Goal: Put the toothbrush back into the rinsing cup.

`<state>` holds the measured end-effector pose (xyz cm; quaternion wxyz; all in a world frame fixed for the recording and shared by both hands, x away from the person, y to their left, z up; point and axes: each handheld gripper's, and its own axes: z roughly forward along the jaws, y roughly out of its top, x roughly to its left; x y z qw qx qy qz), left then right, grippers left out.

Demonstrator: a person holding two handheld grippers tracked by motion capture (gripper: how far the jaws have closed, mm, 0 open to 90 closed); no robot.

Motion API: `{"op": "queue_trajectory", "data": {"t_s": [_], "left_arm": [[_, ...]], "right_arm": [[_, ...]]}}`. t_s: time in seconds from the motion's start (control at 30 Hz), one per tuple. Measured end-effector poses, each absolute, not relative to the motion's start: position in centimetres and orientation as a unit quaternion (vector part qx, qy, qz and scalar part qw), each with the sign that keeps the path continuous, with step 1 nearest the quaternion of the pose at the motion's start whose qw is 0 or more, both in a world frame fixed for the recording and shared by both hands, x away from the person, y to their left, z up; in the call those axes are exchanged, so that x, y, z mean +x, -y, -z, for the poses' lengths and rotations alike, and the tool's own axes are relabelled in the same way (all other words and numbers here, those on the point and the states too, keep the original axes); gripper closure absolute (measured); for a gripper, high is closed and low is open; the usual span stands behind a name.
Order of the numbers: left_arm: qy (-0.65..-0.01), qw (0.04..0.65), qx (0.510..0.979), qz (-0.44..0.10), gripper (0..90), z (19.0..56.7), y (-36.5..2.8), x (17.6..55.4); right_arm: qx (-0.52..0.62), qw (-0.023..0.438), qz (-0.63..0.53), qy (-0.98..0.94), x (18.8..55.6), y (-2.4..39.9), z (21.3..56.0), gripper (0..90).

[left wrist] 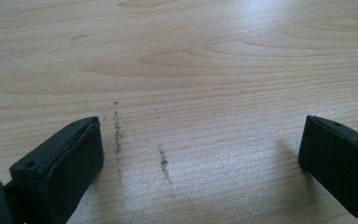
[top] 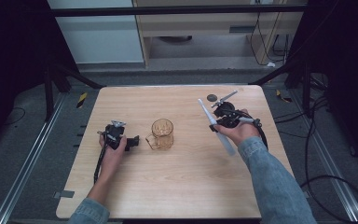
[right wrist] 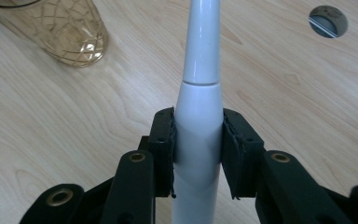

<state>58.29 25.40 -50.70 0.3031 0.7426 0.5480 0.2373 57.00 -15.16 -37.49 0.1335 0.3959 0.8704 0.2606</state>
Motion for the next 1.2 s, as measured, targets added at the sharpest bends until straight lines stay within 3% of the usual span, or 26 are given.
{"op": "queue_trajectory", "data": {"t_s": [1.2], "left_arm": [[-0.548,0.303,0.743,-0.237,0.0,50.7,-25.4,58.3]], "right_arm": [[0.413,0.158,-0.31,-0.842,57.9,15.0,37.0,67.1]]}}
